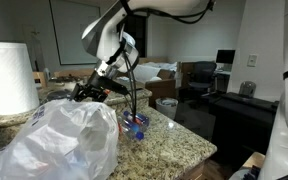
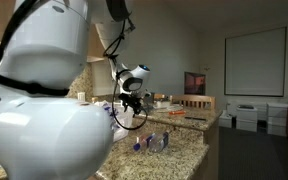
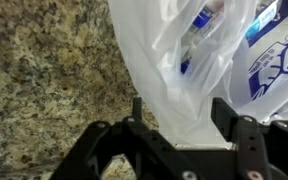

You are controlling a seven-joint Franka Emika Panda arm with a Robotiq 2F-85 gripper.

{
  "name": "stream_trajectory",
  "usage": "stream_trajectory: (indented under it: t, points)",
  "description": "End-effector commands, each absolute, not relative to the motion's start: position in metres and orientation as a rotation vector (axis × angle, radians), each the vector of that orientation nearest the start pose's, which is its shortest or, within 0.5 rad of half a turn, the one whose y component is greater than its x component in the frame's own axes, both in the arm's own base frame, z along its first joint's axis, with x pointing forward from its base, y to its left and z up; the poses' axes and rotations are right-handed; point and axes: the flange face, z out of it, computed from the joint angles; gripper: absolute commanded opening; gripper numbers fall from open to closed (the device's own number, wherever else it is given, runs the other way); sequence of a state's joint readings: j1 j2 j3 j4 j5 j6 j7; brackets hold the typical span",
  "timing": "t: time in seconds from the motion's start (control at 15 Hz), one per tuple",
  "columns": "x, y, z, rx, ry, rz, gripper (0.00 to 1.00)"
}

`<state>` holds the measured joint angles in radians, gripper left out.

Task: Put the plastic bottles in the plastic bag

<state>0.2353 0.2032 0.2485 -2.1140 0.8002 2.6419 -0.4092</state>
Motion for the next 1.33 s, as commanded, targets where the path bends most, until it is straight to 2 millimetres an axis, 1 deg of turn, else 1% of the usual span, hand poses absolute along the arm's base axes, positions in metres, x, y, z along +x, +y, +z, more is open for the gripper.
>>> stream_trajectory:
  t: [0.0, 0.13, 0.2, 0.27, 0.4, 0.53, 0.6, 0.67, 0.73, 0.87, 1.0, 1.13, 1.2, 1.27]
  points:
    - [0.512, 0.225, 0.360, -2.579, -0.047, -0.449, 0.99]
    - [0.494, 0.211, 0.373, -2.602, 0.080, -0.508, 1.00]
    - [0.482, 0.208, 0.383, -2.614, 0.141, -0.535, 1.00]
    - [0.471, 0.203, 0.384, -2.634, 0.169, -0.523, 1.00]
    - [0.453, 0.188, 0.373, -2.710, 0.222, -0.481, 1.00]
    - [0.444, 0.188, 0.369, -2.786, 0.263, -0.387, 1.00]
    - [0.442, 0.194, 0.368, -2.832, 0.287, -0.326, 1.00]
    - [0.442, 0.202, 0.365, -2.871, 0.311, -0.260, 1.00]
    - [0.442, 0.216, 0.367, -2.914, 0.328, -0.181, 1.00]
    - [0.441, 0.230, 0.366, -2.979, 0.359, -0.044, 1.00]
    - [0.433, 0.235, 0.381, -3.031, 0.455, 0.052, 1.00]
    - [0.424, 0.233, 0.394, -3.043, 0.559, 0.138, 1.00]
    - [0.418, 0.233, 0.399, -3.034, 0.600, 0.156, 1.00]
    - [0.419, 0.239, 0.404, -3.034, 0.555, 0.102, 1.00]
